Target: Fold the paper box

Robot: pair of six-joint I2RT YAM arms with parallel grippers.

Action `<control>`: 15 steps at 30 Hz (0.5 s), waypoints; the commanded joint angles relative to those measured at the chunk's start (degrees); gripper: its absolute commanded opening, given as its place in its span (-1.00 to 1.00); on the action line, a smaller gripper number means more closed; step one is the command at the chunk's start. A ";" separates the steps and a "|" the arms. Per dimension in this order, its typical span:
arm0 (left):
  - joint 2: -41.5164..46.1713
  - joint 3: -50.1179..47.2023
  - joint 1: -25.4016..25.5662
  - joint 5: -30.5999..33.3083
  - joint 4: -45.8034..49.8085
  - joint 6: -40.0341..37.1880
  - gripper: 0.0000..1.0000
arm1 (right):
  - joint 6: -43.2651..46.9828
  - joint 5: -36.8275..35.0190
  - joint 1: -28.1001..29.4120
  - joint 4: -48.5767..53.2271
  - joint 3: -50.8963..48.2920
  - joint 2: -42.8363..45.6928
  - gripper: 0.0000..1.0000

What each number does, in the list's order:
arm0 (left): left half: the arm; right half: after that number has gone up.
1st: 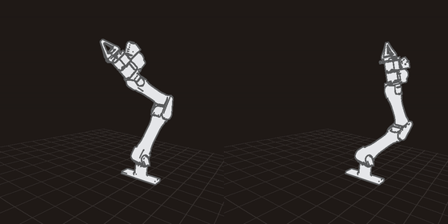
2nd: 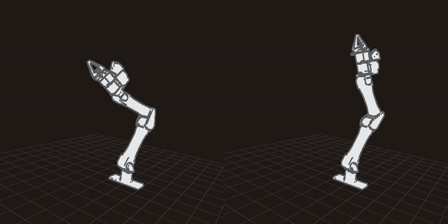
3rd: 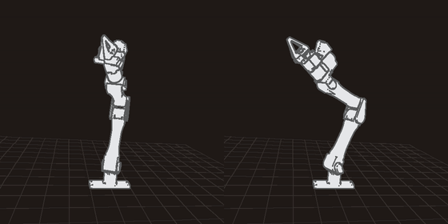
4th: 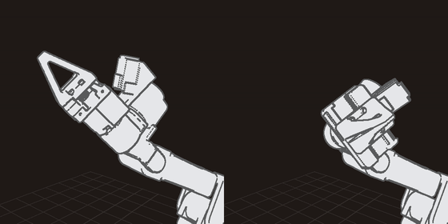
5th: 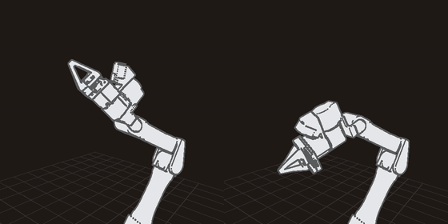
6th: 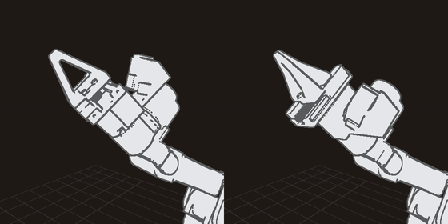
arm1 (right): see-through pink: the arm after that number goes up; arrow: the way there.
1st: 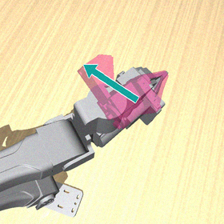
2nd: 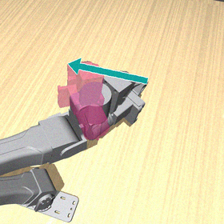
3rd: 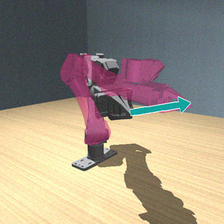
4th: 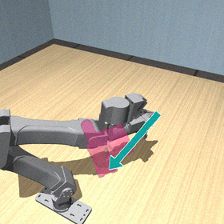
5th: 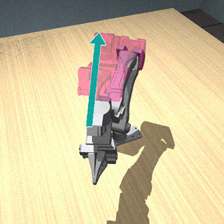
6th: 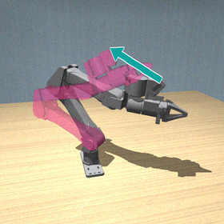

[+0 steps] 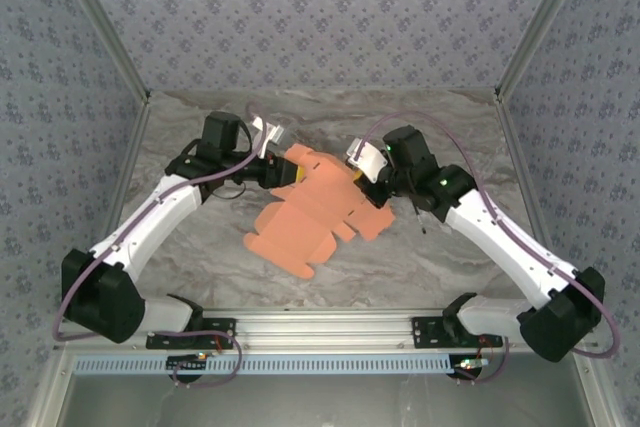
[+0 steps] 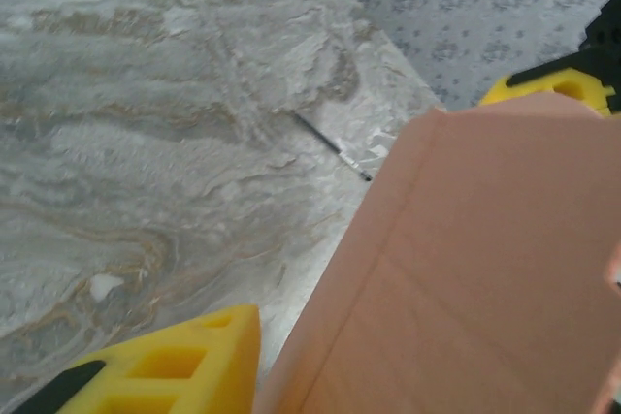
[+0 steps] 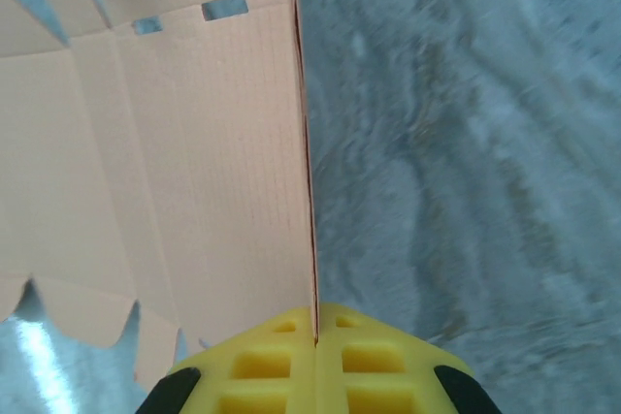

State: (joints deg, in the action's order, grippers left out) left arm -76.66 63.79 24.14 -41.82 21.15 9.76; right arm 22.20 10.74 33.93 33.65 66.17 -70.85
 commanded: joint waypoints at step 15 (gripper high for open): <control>-5.32 -0.83 -0.95 13.76 -4.08 -0.77 0.15 | -5.86 -3.77 -0.91 7.99 7.41 -10.71 -1.00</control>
State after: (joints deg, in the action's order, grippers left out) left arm -81.89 62.70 23.59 -30.55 19.25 9.10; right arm 15.88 14.02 31.62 39.70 70.87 -80.40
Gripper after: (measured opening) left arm 0.573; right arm 0.051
